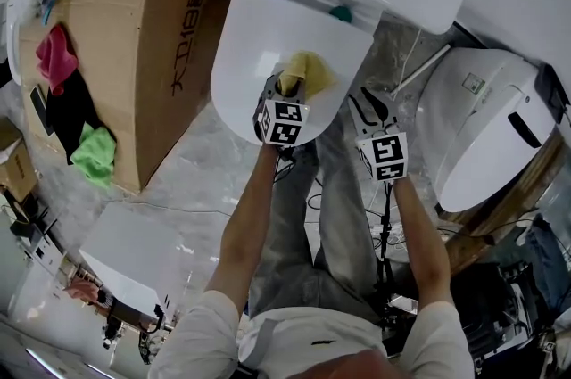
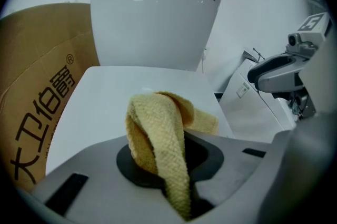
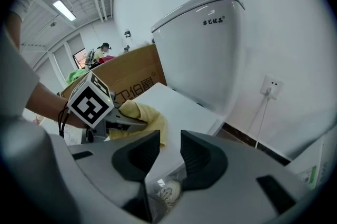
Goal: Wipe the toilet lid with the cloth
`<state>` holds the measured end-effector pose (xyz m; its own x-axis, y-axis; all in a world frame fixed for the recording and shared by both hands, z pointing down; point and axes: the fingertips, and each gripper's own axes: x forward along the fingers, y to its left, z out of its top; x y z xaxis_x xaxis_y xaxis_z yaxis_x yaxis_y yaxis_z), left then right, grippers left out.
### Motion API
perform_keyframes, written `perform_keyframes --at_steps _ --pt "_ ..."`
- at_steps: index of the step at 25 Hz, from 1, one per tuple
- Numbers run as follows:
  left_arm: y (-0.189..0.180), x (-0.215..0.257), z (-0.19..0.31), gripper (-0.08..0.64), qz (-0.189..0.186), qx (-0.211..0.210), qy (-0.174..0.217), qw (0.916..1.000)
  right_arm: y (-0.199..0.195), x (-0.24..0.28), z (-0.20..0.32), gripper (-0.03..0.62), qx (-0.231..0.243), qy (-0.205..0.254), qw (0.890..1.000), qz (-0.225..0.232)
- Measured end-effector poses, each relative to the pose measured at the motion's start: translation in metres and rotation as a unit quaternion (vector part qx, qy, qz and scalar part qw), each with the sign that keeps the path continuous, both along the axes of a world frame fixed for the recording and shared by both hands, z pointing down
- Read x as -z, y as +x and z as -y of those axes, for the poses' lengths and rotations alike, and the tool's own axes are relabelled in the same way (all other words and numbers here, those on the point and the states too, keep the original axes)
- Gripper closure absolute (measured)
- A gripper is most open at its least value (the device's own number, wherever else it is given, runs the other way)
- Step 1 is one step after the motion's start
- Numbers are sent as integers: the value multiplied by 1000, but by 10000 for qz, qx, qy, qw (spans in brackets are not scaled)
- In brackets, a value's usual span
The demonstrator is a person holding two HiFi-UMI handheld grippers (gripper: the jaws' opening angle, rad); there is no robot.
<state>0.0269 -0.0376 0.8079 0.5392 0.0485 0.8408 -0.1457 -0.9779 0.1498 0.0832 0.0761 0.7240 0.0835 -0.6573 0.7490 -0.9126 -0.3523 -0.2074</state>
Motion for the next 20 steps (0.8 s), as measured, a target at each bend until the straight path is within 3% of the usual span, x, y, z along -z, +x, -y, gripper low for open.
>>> perform_keyframes --at_steps 11,20 --pt "5 -1 -49 480 -68 -643 -272 9975 -12 -2 -20 455 -354 -61 9994 -6" --pt "-4 -3 -85 480 -80 -1313 -467 9902 -28 -8 -26 454 -480 -121 9988 51"
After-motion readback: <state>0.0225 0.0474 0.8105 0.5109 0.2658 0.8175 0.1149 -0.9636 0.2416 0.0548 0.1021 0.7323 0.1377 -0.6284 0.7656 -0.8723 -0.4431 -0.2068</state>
